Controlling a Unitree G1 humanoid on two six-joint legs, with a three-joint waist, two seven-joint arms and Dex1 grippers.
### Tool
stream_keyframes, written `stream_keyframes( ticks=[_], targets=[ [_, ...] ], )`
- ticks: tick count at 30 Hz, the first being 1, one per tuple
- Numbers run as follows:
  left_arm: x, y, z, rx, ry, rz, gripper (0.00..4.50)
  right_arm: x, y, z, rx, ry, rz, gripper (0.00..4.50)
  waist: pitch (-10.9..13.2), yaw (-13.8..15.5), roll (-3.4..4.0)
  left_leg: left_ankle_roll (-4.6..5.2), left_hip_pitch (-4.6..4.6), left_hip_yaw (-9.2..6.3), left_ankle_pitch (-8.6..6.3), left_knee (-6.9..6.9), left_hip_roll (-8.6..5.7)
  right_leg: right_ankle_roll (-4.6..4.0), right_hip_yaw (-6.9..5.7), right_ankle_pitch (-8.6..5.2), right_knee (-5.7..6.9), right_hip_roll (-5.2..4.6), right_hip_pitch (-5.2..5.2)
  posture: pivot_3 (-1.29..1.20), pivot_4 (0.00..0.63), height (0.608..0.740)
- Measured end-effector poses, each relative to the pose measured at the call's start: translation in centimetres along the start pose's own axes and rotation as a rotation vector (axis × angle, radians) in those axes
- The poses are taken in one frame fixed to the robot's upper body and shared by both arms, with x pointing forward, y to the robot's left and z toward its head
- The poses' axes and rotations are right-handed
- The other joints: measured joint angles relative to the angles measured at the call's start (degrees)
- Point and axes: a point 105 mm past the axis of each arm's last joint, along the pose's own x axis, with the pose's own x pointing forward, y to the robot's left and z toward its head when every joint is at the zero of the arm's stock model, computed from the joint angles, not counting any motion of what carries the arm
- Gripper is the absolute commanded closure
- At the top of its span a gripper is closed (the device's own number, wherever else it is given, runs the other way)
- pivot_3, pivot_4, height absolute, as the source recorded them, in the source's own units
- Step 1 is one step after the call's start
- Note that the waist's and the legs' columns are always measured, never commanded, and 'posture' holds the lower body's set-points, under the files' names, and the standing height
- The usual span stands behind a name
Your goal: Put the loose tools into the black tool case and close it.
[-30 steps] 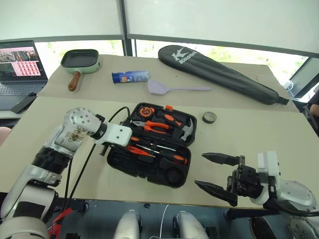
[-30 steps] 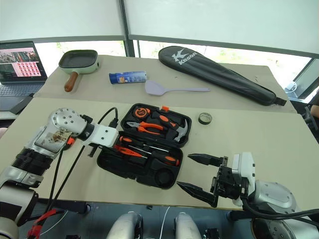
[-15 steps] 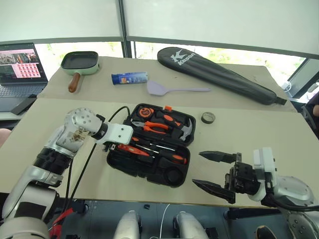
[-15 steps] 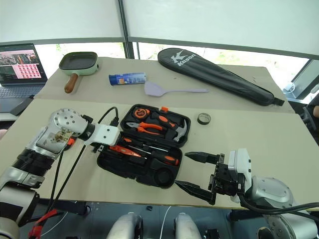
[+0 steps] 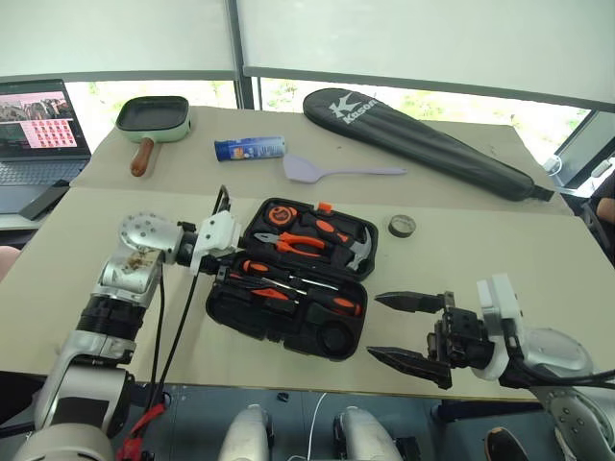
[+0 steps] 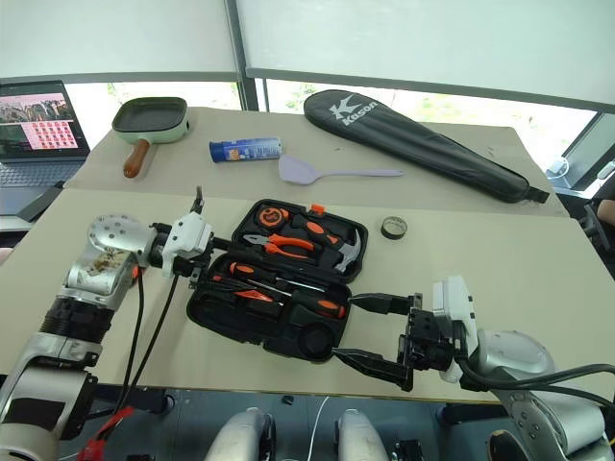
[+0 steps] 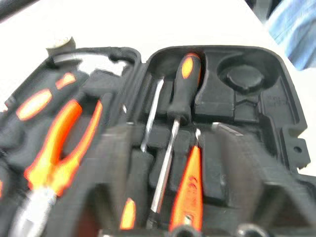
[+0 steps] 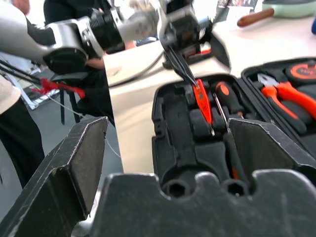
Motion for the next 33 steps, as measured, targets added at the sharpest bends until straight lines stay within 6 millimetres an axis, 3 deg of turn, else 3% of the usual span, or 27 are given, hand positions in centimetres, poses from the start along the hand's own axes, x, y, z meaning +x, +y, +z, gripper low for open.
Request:
stream_keyframes(
  ticks=[4,16,22,25,28,31,33],
  targets=[
    [-0.2,0.2,-1.6,-0.004,0.033,0.042,4.47,0.0,-0.1,0.1,-0.002,-0.003,-0.003,0.0,0.0,0.3,0.0,0.02,-0.05,0.0,-0.01,0.11,-0.01,0.04,-0.03,0.02,0.0,-0.02,0.02,0.0,0.15,0.74],
    [0.6,-0.2,-3.3,0.081,0.103,0.022,4.47,0.1,0.5,0.1,0.008,0.0,-0.013,0.0,0.0,0.7,0.05,0.04,0.04,0.02,-0.03,0.12,-0.01,0.04,-0.03,0.04,-0.01,-0.03,0.11,0.0,0.15,0.74],
    [0.8,0.1,-3.7,0.032,0.109,0.058,4.47,0.1,0.4,0.1,0.01,0.002,-0.025,0.0,-0.1,0.7,0.12,0.04,0.42,0.02,-0.03,0.11,0.0,0.04,-0.03,0.03,-0.03,-0.03,0.49,0.0,0.15,0.74],
    [0.5,0.2,-3.8,-0.008,0.086,0.103,3.81,0.2,0.3,0.3,0.002,-0.007,-0.029,0.0,-0.1,0.6,0.13,0.06,0.58,0.01,-0.05,0.1,0.02,0.04,-0.03,0.03,-0.06,-0.03,0.65,0.0,0.15,0.74],
    [-0.7,-0.5,-3.7,-0.052,0.015,0.185,2.75,0.0,-0.2,0.6,-0.024,-0.045,-0.052,0.0,-0.1,-0.1,0.14,0.08,0.53,-0.04,-0.07,0.06,0.09,0.03,-0.02,0.02,-0.06,-0.03,0.55,0.0,0.15,0.74],
    [-3.8,-1.3,-3.7,-0.089,-0.016,0.331,1.64,-0.8,-0.8,0.7,-0.083,-0.062,-0.086,0.0,-0.1,-0.8,0.13,0.08,0.45,-0.22,-0.07,-0.02,0.12,0.03,0.01,0.03,-0.06,-0.02,0.41,0.0,0.15,0.74],
    [-7.5,-3.0,-3.6,-0.119,-0.029,0.504,0.89,-1.8,-1.1,-0.2,-0.17,-0.032,-0.099,0.0,-0.1,-1.4,0.14,0.12,0.54,-0.22,-0.15,-0.2,0.19,0.02,0.13,0.02,-0.09,-0.13,0.35,0.0,0.15,0.74]
  ],
)
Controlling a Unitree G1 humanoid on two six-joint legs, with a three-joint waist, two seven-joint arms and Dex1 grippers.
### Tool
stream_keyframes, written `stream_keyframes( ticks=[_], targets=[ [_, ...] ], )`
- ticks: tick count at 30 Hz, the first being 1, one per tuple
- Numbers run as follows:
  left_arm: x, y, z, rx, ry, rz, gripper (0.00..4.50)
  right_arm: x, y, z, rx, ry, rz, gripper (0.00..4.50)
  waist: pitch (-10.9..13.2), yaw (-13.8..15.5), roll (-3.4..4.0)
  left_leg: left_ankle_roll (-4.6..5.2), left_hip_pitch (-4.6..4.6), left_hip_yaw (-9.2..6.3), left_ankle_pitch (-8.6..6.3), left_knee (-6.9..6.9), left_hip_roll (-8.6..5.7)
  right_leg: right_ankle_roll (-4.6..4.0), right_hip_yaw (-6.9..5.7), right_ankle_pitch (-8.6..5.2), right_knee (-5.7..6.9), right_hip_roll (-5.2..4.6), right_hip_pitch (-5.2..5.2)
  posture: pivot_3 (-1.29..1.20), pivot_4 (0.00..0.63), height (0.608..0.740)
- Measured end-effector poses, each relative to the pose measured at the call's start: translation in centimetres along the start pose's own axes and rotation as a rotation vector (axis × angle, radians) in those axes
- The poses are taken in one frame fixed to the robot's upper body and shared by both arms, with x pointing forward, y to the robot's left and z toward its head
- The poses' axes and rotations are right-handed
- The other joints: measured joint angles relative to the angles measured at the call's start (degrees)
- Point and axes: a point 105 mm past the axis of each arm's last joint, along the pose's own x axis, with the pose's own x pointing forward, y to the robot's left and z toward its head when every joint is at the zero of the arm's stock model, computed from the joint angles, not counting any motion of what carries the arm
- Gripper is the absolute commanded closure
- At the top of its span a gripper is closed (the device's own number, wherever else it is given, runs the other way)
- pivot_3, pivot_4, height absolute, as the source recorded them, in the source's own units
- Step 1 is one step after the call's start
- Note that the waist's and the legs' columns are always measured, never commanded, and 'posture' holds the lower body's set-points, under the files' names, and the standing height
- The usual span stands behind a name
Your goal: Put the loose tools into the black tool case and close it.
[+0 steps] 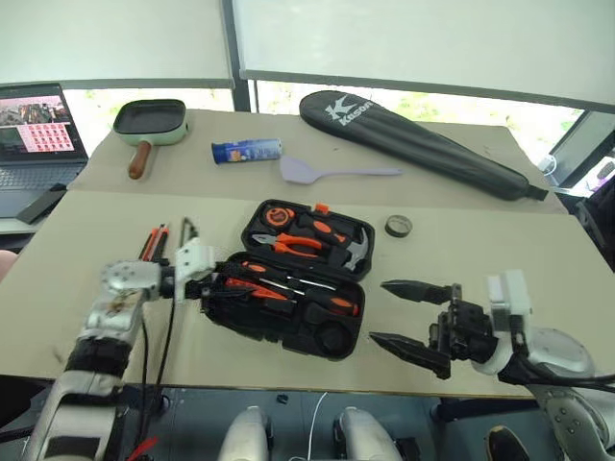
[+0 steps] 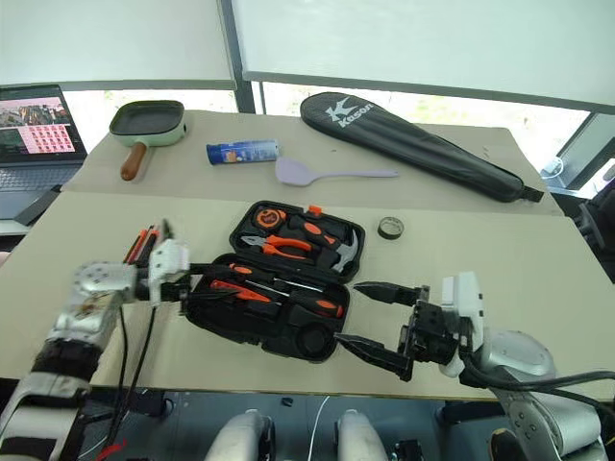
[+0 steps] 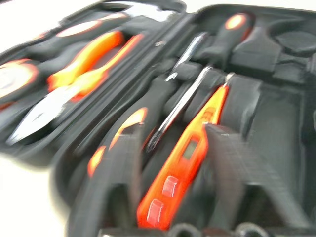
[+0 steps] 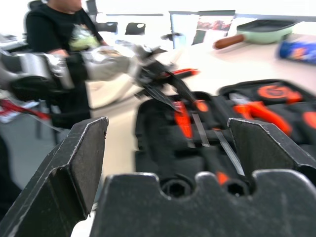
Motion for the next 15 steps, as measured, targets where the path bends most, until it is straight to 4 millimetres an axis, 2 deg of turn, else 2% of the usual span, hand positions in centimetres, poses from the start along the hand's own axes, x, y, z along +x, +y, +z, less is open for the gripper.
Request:
stream_keyframes(
  ticks=[2,3,5,9,11,13,15],
  targets=[
    [-3.7,-0.2,-0.5,-0.042,0.035,0.15,0.19,-0.8,-0.3,-1.1,-0.05,0.008,-0.018,0.0,0.0,0.1,0.02,0.0,0.04,0.01,0.0,-0.11,-0.06,0.04,-0.01,-0.04,-0.04,-0.11,0.01,0.0,0.15,0.74],
    [-5.2,-0.5,-1.0,-0.073,0.055,0.212,0.09,-0.9,-0.5,-1.1,-0.072,-0.027,-0.041,0.0,0.0,0.2,0.08,0.0,0.11,0.02,0.0,-0.11,-0.08,0.05,-0.01,-0.04,-0.03,-0.18,0.09,0.0,0.15,0.74],
    [-7.4,-1.2,-1.8,-0.12,0.069,0.33,0.09,-0.9,-0.7,-1.0,-0.121,-0.057,-0.046,0.0,0.1,0.5,0.12,0.0,0.16,0.08,0.0,-0.1,-0.09,0.07,0.01,-0.04,-0.06,-0.23,0.12,0.0,0.15,0.74],
    [-14.4,-3.0,-5.3,-0.306,0.09,0.757,0.09,-0.5,-0.7,-0.8,-0.135,-0.122,-0.049,0.0,0.1,0.9,-0.03,-0.01,0.28,0.04,-0.01,-0.11,-0.05,0.01,-0.06,-0.07,-0.07,-0.22,0.22,0.0,0.15,0.74],
    [-16.9,-3.5,-6.2,-0.342,0.119,0.904,0.09,0.1,-0.5,-0.7,-0.136,-0.161,-0.046,0.0,0.1,1.2,-0.08,-0.02,0.27,0.01,-0.01,-0.11,-0.05,-0.02,-0.14,-0.09,-0.07,-0.22,0.22,0.0,0.15,0.74],
    [-18.6,-3.8,-6.3,-0.361,0.129,1.009,0.09,0.8,-0.2,-0.4,-0.156,-0.209,-0.039,0.0,0.1,1.7,-0.08,-0.03,0.33,0.02,-0.01,-0.11,-0.06,-0.04,-0.15,-0.1,-0.1,-0.25,0.21,0.0,0.15,0.74],
    [-18.7,-4.1,-6.2,-0.377,0.127,1.04,0.09,1.3,0.0,-0.5,-0.14,-0.236,-0.04,0.0,0.1,2.0,-0.09,-0.3,0.41,0.05,-0.17,-0.11,-0.07,-0.19,-0.15,-0.19,-0.14,-0.33,0.15,0.0,0.15,0.74]
  ],
)
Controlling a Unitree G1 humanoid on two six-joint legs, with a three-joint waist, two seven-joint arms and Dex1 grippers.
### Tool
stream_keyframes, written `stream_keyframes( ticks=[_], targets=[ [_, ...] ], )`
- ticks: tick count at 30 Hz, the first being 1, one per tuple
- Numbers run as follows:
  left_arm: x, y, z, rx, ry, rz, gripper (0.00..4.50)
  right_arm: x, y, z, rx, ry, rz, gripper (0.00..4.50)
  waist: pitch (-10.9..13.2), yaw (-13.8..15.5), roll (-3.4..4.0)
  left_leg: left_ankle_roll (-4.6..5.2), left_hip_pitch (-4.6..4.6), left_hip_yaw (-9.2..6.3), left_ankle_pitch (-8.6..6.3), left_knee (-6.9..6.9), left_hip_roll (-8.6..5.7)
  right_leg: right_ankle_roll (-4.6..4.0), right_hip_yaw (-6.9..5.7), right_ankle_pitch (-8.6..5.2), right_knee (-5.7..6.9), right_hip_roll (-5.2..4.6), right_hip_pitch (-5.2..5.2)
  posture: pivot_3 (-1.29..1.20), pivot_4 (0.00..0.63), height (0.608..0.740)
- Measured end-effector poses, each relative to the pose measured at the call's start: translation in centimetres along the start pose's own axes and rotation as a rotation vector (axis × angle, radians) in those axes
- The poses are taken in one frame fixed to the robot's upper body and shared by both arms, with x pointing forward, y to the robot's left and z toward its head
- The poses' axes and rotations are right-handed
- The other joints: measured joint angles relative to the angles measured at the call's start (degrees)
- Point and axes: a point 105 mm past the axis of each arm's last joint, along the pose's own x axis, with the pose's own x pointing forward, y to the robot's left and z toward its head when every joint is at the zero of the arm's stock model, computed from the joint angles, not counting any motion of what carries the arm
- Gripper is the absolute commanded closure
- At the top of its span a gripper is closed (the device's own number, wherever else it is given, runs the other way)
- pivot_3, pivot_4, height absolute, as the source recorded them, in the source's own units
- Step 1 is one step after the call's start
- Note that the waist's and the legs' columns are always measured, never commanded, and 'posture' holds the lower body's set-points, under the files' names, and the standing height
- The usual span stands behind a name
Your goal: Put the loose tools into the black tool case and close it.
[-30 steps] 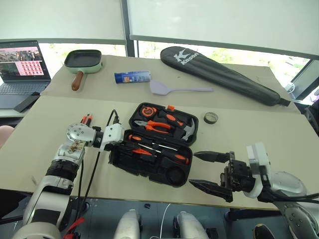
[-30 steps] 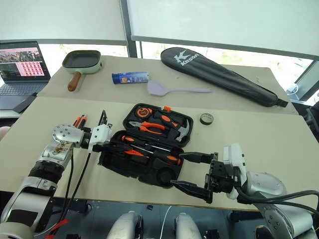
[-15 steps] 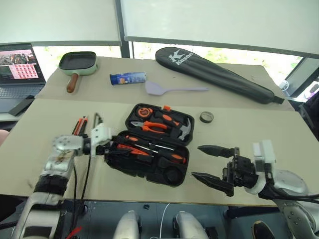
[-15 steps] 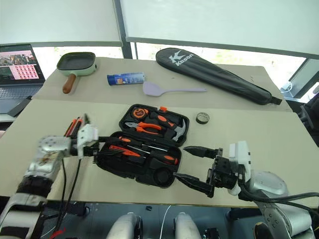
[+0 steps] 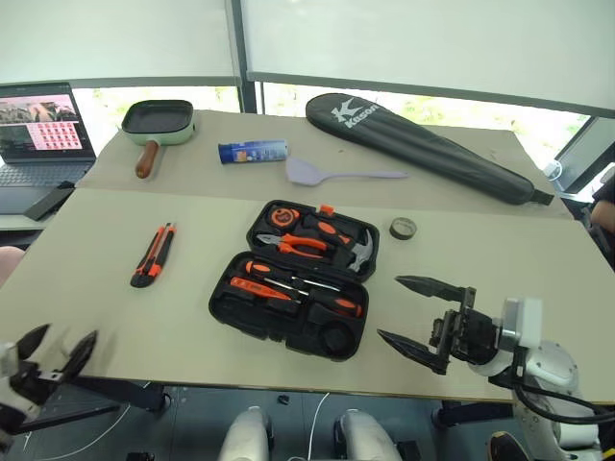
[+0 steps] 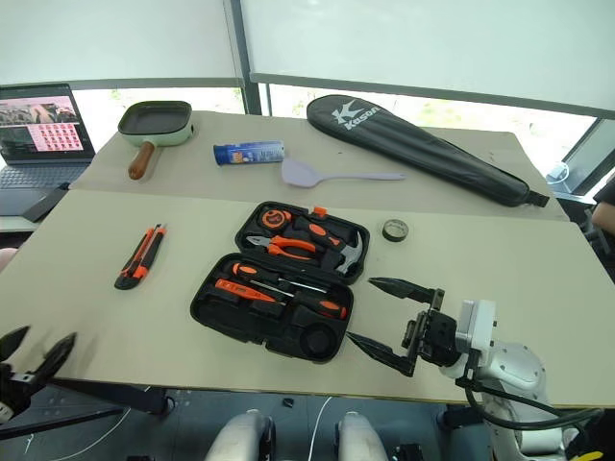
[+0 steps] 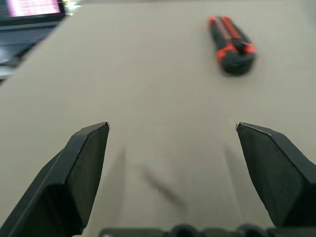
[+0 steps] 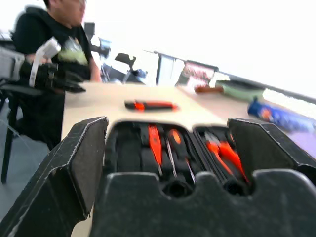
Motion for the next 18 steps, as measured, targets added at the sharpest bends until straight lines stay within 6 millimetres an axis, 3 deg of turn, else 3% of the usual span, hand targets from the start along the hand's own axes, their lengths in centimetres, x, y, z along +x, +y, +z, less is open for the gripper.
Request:
stream_keyframes(
  ticks=[4,9,12,15,18],
  targets=[
    [1.4,-2.3,1.0,-0.043,-0.014,-0.052,0.09,0.7,-0.3,0.1,0.005,-0.005,0.008,0.0,0.0,0.2,-0.01,-0.14,-0.02,0.03,-0.08,0.0,-0.01,-0.03,0.0,0.0,0.0,-0.03,0.02,0.0,0.15,0.74],
    [6.9,-4.8,4.6,-0.051,-0.009,-0.108,0.09,2.0,-1.1,1.2,-0.012,-0.005,0.056,0.0,0.0,0.1,-0.03,0.26,0.03,0.01,0.17,0.0,-0.04,0.05,-0.01,0.11,0.09,0.21,0.23,0.0,0.15,0.74],
    [10.0,-6.1,5.6,-0.1,0.017,-0.105,0.09,2.4,-1.3,1.3,-0.005,-0.02,0.049,0.0,0.0,-0.3,0.02,0.26,0.0,0.0,0.17,-0.05,-0.11,0.08,0.01,0.12,0.1,0.2,0.19,0.0,0.15,0.74],
    [12.8,-7.1,5.6,-0.121,0.063,-0.077,0.09,2.9,-1.6,1.3,-0.01,-0.031,0.034,0.0,0.0,-0.7,0.0,0.25,-0.04,-0.01,0.17,-0.08,-0.13,0.09,0.01,0.13,0.1,0.24,0.16,0.0,0.15,0.74],
    [14.5,-7.4,4.3,-0.118,0.135,-0.047,0.09,2.9,-1.5,1.0,-0.002,-0.029,0.02,0.0,0.0,-1.2,-0.01,0.23,-0.07,0.0,0.15,-0.17,-0.14,0.09,0.03,0.13,0.08,0.23,0.09,0.0,0.15,0.74]
  ],
)
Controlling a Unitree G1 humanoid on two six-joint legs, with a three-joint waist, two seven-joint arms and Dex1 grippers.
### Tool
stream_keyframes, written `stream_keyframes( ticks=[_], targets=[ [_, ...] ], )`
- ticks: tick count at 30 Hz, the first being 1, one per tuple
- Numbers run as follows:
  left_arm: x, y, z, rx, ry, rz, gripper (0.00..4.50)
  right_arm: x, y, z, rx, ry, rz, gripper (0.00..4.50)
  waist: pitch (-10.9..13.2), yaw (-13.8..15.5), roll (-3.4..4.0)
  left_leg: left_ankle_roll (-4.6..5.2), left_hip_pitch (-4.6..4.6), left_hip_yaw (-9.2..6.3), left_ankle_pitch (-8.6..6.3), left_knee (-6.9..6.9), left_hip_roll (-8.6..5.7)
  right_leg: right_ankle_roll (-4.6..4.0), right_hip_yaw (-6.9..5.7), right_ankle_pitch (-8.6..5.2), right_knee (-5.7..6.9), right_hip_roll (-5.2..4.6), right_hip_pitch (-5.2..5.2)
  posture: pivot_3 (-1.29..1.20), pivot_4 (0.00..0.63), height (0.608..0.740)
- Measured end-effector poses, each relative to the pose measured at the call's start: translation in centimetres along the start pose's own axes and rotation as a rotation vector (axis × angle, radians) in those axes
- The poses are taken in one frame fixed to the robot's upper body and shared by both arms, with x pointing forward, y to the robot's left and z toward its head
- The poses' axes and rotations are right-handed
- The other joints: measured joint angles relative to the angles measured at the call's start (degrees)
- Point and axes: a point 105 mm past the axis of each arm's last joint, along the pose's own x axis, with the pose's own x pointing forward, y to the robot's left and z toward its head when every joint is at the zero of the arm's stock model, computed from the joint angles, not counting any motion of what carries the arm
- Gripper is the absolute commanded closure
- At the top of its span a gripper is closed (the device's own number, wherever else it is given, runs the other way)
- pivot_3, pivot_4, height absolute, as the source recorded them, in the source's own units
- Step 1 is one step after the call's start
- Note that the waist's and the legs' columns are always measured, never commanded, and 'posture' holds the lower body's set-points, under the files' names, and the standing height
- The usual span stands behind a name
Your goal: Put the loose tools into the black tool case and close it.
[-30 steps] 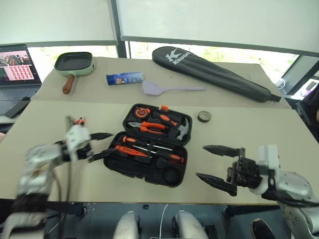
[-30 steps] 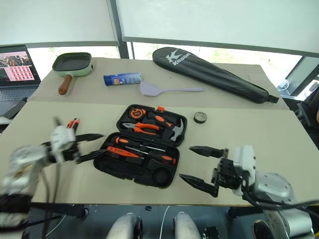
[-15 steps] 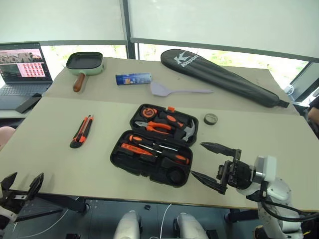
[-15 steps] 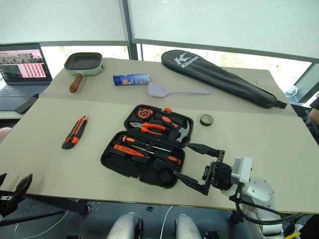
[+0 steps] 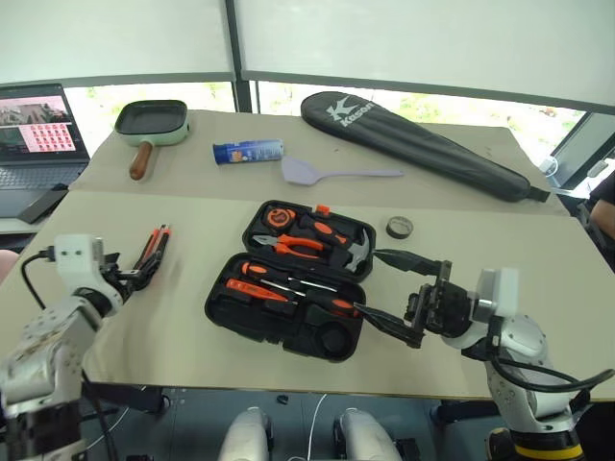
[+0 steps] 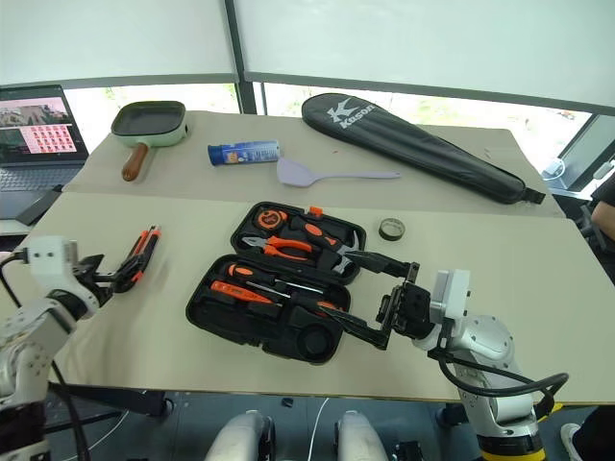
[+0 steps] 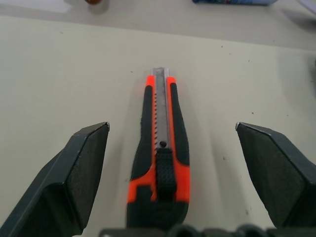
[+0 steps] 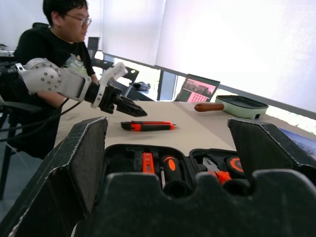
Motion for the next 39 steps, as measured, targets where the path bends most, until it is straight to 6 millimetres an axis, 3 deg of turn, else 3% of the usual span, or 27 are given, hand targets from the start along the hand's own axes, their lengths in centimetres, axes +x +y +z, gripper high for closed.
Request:
stream_keyframes(
  ticks=[4,8,12,16,19,23,24,26,30,34,39],
  targets=[
    [1.9,-0.7,-1.0,0.017,0.066,-0.016,0.09,-0.1,0.1,-0.4,0.015,0.003,-0.021,0.0,0.0,0.1,0.0,0.0,-0.1,0.01,0.0,-0.03,0.0,0.0,0.0,0.0,0.01,0.0,-0.11,0.0,0.15,0.74],
    [2.7,-0.4,-0.9,0.033,0.09,-0.006,1.19,-0.2,0.3,-0.7,0.033,0.006,-0.026,0.0,0.0,0.2,0.03,-0.01,0.0,0.02,0.01,-0.03,-0.02,0.0,0.0,0.0,0.03,-0.02,-0.03,0.0,0.15,0.74],
    [2.7,-0.6,-0.9,0.034,0.093,-0.034,2.68,-0.5,0.5,-1.0,0.049,0.014,-0.041,0.0,0.0,0.5,0.03,-0.01,0.0,0.02,0.01,-0.03,-0.02,0.0,0.0,0.0,0.02,-0.07,0.0,0.0,0.15,0.74],
    [2.5,-0.7,-0.9,0.066,0.059,-0.108,2.71,-0.7,0.7,-1.2,0.063,0.022,-0.048,0.0,0.0,0.5,0.03,-0.01,-0.05,0.04,0.01,-0.03,-0.01,0.0,0.0,0.0,0.0,-0.06,-0.05,0.0,0.15,0.74],
    [1.9,-1.5,-0.1,0.142,-0.009,-0.271,2.71,-1.0,0.9,-0.9,0.041,0.026,-0.028,0.0,0.0,0.4,-0.03,-0.05,-0.32,0.09,0.03,-0.02,0.0,-0.03,0.0,0.02,0.02,-0.05,-0.35,0.0,0.15,0.74],
    [-1.4,-4.6,3.9,0.418,-0.112,-0.736,2.71,-1.4,1.8,0.1,-0.024,0.08,0.098,0.0,0.1,0.5,-0.1,-0.13,-0.61,0.35,0.09,-0.03,0.01,-0.1,-0.06,0.04,0.01,-0.06,-0.64,0.0,0.15,0.74],
    [-2.9,-6.4,4.5,0.527,-0.123,-0.917,2.71,-1.5,2.0,0.2,-0.02,0.101,0.125,0.0,0.1,0.8,-0.06,-0.12,-0.65,0.42,0.08,-0.04,0.01,-0.09,-0.06,0.04,-0.04,-0.06,-0.64,0.0,0.15,0.74],
    [-4.4,-8.5,4.0,0.624,-0.102,-1.119,2.71,-2.0,2.1,0.2,0.008,0.12,0.136,0.0,0.1,0.9,0.03,-0.1,-0.63,0.48,0.07,-0.04,0.0,-0.09,-0.04,0.03,-0.06,-0.07,-0.61,0.0,0.15,0.74],
    [-5.9,-11.6,1.1,0.779,0.019,-1.43,2.71,-3.5,2.5,-0.6,0.065,0.221,0.149,0.0,0.1,1.0,0.03,-0.08,-0.7,0.47,0.08,-0.02,0.02,-0.08,-0.02,0.03,-0.05,0.06,-0.65,0.0,0.15,0.74],
    [-5.7,-14.2,0.2,0.956,0.045,-1.565,2.71,-3.7,3.1,-1.0,0.112,0.256,0.149,0.0,0.1,1.3,0.03,-0.07,-0.76,0.43,0.09,0.06,0.01,-0.04,0.02,0.02,-0.03,0.12,-0.65,0.0,0.15,0.74],
    [-5.1,-15.8,-1.6,1.032,0.098,-1.632,2.71,-3.9,3.8,-1.1,0.166,0.263,0.141,0.0,0.1,1.3,0.03,-0.07,-0.79,0.38,0.09,0.11,0.01,0.01,0.05,0.0,-0.02,0.17,-0.66,0.0,0.15,0.74]
  ],
)
